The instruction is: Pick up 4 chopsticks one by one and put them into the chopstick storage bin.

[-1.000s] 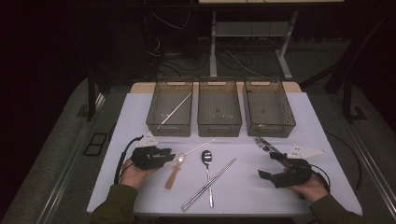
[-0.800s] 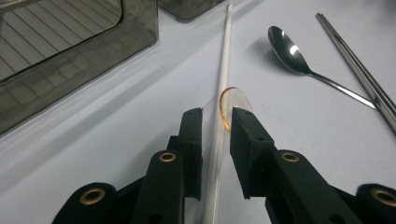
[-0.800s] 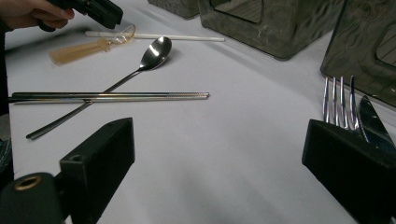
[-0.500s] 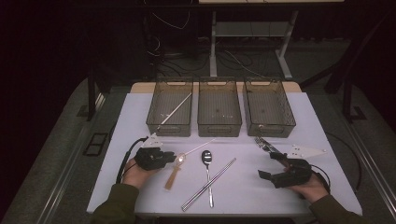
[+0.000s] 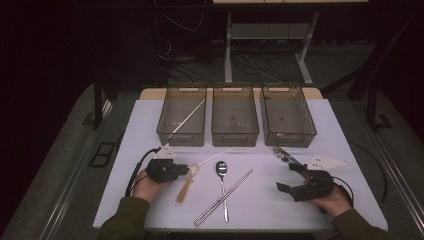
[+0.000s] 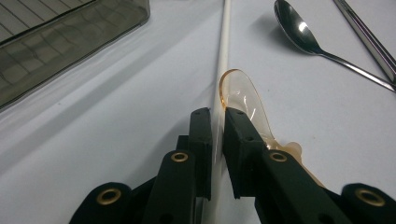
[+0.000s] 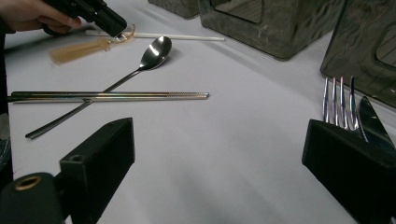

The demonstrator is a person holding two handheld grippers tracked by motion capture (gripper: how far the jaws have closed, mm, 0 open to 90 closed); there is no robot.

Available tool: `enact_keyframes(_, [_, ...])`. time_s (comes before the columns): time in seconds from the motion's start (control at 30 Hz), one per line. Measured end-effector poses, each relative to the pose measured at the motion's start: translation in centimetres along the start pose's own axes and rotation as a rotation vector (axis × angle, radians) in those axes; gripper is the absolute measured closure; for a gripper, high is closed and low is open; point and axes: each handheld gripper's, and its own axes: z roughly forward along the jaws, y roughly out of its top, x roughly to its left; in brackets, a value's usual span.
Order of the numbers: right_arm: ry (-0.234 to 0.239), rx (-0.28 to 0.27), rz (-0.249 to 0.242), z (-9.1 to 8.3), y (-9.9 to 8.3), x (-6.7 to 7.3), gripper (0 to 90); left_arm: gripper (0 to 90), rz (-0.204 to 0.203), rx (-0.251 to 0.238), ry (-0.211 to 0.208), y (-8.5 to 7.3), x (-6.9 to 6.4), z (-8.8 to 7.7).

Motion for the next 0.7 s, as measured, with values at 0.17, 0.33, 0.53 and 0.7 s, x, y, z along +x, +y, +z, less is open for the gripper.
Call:
enact_keyframes(0.17, [-0.002, 0.001, 0.000, 0.01, 0.00, 0.01, 9.5, 82.1, 0.004, 0.002, 0.000, 0.01, -0.05, 0.03])
enact_keyframes(0.33, [-0.002, 0.001, -0.001, 0.01, 0.00, 0.01, 9.5, 83.3, 0.028, 0.005, 0.007, 0.06, -0.15, 0.04])
enact_keyframes(0.53, [0.000, 0.000, -0.001, -0.02, 0.00, 0.02, 9.5, 83.6, 0.054, 0.015, 0.010, 0.17, -0.21, -0.02])
enact_keyframes(0.7, [0.000, -0.001, -0.001, -0.04, 0.01, 0.02, 9.5, 83.8, 0.056, 0.015, 0.000, 0.18, -0.20, -0.15])
